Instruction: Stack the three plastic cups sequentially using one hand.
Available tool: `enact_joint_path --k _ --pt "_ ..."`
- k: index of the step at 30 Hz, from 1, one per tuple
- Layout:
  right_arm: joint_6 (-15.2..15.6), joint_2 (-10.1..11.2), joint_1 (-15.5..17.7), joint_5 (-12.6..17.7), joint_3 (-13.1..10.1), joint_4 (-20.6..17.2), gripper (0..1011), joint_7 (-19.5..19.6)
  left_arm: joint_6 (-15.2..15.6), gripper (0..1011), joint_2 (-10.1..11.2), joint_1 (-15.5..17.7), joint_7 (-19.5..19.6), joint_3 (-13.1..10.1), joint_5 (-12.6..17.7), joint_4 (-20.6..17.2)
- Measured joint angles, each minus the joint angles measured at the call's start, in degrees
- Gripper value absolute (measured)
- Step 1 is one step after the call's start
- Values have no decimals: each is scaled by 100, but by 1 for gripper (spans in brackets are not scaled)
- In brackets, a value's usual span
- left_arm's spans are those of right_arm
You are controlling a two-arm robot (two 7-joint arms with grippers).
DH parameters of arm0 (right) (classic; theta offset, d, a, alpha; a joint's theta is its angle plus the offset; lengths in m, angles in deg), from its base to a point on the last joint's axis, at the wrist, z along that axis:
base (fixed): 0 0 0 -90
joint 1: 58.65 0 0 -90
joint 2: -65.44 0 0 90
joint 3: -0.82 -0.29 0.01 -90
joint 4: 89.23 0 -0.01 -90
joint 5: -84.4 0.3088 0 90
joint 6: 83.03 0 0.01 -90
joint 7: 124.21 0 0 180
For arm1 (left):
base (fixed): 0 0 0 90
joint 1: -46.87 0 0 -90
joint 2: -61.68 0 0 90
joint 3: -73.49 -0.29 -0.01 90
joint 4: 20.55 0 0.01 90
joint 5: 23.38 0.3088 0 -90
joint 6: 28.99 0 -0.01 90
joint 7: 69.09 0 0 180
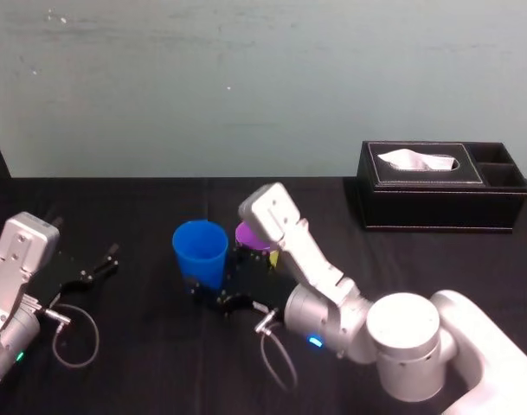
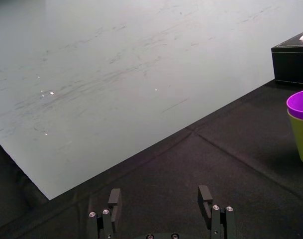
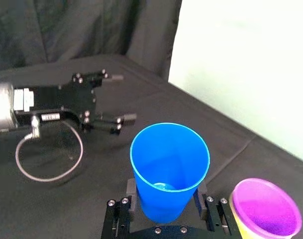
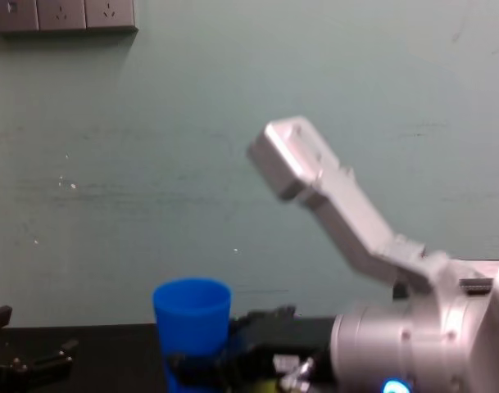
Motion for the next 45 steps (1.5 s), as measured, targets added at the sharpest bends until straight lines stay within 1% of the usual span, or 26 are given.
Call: enact_joint_path --k 3,7,12,14,17,24,34,39,41,45 --pt "189 122 -73 93 -74 -267 684 -92 0 1000 0 0 0 0 0 0" --pt "371 241 -156 206 -145 -501 684 -173 0 1000 0 0 0 0 0 0" --pt "581 373 -285 294 -198 -659 684 -221 0 1000 0 0 0 0 0 0" --pt "692 441 -362 327 -224 -687 684 -239 0 1000 0 -1 0 0 0 0" --pt "772 492 -418 366 -254 -695 684 -245 0 1000 0 0 0 0 0 0" --pt "916 630 -539 497 -364 -653 684 -216 0 1000 0 0 0 0 0 0" --pt "1052 667 -596 679 -480 -464 684 -102 0 1000 0 0 0 0 0 0" --pt "1030 667 -621 728 -506 -310 684 -49 0 1000 0 0 0 0 0 0" --pt "966 653 -648 761 -510 -165 684 -37 0 1000 0 0 0 0 0 0" --pt "887 634 -681 796 -502 -24 684 -33 0 1000 0 0 0 0 0 0"
